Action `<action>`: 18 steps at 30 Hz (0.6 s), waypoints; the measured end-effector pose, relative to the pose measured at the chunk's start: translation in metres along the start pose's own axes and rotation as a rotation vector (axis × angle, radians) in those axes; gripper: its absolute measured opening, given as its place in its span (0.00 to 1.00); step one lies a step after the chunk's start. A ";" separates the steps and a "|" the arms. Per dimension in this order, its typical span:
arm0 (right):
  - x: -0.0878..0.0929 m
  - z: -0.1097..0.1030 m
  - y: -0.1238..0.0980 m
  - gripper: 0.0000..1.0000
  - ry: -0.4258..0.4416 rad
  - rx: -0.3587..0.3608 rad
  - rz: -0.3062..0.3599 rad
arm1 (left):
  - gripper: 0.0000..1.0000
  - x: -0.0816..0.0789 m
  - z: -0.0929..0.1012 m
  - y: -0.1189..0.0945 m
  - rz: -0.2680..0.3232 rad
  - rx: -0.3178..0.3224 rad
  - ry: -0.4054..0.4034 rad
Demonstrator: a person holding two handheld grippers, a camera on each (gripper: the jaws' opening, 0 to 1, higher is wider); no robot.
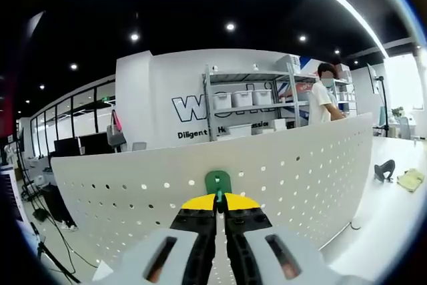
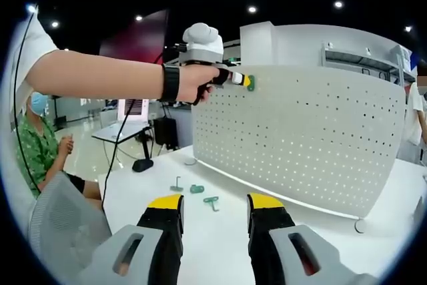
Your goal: Insert the hook assembly into the mounting plate slot until the hook locks in place.
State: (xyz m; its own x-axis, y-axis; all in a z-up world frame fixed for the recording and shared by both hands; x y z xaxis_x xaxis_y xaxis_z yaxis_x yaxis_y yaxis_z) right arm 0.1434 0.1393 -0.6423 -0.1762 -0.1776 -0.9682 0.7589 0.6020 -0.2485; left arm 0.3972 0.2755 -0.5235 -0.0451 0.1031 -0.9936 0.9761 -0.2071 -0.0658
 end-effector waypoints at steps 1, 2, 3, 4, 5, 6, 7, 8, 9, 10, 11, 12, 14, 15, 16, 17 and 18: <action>0.000 0.000 0.000 0.37 0.000 0.001 0.000 | 0.03 0.001 0.000 0.000 -0.002 -0.004 0.000; -0.001 0.000 0.000 0.37 0.000 0.002 0.003 | 0.03 0.001 0.000 0.000 -0.003 -0.006 -0.002; -0.001 0.000 0.000 0.37 0.001 0.002 0.004 | 0.03 0.002 0.000 0.000 -0.006 -0.005 -0.004; 0.000 0.000 0.000 0.37 0.001 0.001 0.003 | 0.03 0.001 0.000 0.000 -0.003 -0.006 -0.001; 0.000 0.000 0.000 0.37 0.000 0.001 0.001 | 0.03 0.001 0.000 0.001 -0.002 -0.005 -0.002; 0.000 0.001 0.000 0.37 -0.001 0.001 0.000 | 0.03 0.001 0.000 0.001 -0.003 -0.005 -0.006; 0.001 0.000 0.000 0.37 0.000 0.001 -0.001 | 0.03 0.001 0.000 0.001 -0.004 -0.005 -0.005; 0.001 0.000 0.000 0.37 0.002 0.000 -0.001 | 0.03 0.002 0.000 0.001 -0.005 -0.005 0.000; 0.001 -0.001 0.000 0.37 0.001 -0.002 -0.001 | 0.03 0.002 0.000 0.000 -0.008 -0.005 0.000; 0.001 -0.001 0.001 0.37 -0.001 -0.004 -0.001 | 0.03 0.002 0.000 0.000 -0.008 -0.005 0.003; 0.001 -0.002 0.001 0.37 -0.002 -0.006 -0.003 | 0.03 0.002 0.000 0.000 -0.009 -0.005 0.006; 0.001 -0.002 0.001 0.37 -0.002 -0.006 -0.002 | 0.03 0.004 0.001 0.000 -0.027 -0.002 0.009; -0.001 -0.003 0.001 0.37 0.000 -0.007 0.001 | 0.03 0.004 0.001 0.000 -0.020 -0.006 0.008; -0.001 -0.003 0.002 0.37 -0.002 -0.006 0.002 | 0.03 0.003 0.000 0.000 -0.020 -0.007 0.007; -0.001 -0.002 0.001 0.37 -0.002 -0.006 0.002 | 0.03 0.003 0.000 0.000 -0.018 -0.006 0.002; -0.001 -0.002 0.001 0.37 -0.001 -0.005 0.002 | 0.03 0.003 0.000 0.001 -0.021 -0.008 -0.035; -0.001 -0.002 0.001 0.37 0.000 -0.004 0.002 | 0.03 0.002 -0.001 0.001 -0.021 -0.007 -0.025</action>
State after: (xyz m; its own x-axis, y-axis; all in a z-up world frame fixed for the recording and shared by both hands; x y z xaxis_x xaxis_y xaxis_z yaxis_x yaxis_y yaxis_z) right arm 0.1430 0.1410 -0.6418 -0.1746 -0.1758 -0.9688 0.7571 0.6052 -0.2462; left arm 0.3985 0.2761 -0.5257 -0.0705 0.0829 -0.9941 0.9764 -0.1983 -0.0858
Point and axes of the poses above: the point that each gripper's makers call its tool centre point, and the gripper's own axes: y roughly forward along the fingers, z roughly to its right, x roughly out of its underside, the point moved 2 cm from there along -y, roughly backward along the fingers, and after that the axes turned 2 degrees about x, right-handed, at the moved point
